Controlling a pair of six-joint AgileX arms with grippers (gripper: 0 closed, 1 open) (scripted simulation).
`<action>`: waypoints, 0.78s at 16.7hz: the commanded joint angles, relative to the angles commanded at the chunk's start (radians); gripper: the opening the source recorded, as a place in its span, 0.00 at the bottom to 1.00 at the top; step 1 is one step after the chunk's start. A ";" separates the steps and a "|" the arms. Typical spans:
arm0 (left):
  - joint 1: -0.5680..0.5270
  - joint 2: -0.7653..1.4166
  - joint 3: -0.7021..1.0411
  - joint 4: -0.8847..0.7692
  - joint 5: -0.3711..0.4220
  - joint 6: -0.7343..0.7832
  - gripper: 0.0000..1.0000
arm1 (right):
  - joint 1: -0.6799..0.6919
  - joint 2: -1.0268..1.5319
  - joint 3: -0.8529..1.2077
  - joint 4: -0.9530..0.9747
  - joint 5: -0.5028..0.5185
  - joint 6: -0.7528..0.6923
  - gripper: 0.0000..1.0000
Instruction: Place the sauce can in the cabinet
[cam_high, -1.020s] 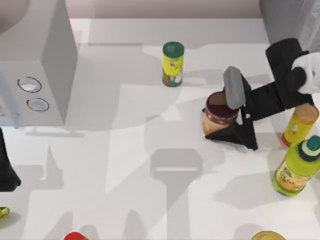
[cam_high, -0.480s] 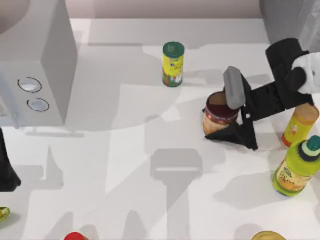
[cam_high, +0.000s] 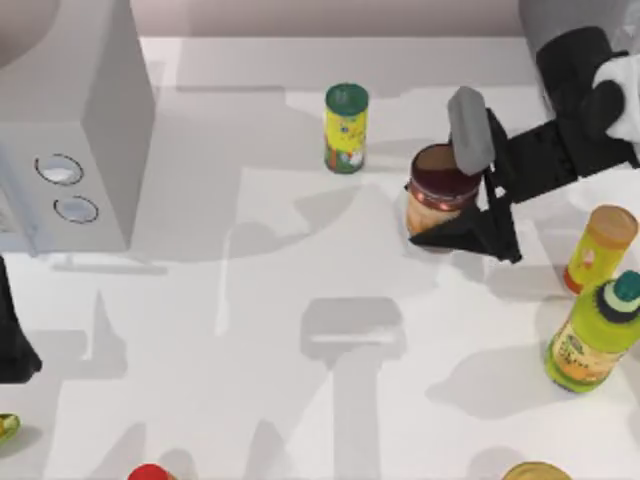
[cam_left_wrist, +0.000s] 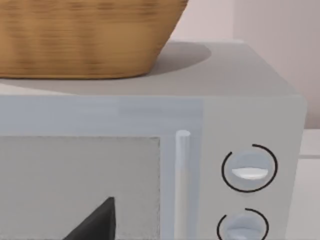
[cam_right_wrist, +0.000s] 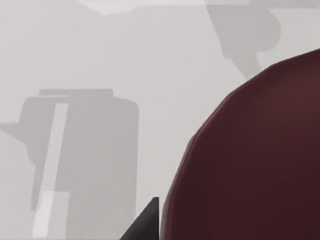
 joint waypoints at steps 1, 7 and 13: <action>0.000 0.000 0.000 0.000 0.000 0.000 1.00 | 0.002 -0.018 0.025 -0.044 -0.001 0.000 0.00; 0.000 0.000 0.000 0.000 0.000 0.000 1.00 | -0.006 -0.123 0.166 -0.293 -0.002 -0.012 0.00; 0.000 0.000 0.000 0.000 0.000 0.000 1.00 | -0.013 -0.147 0.194 -0.348 -0.006 -0.020 0.00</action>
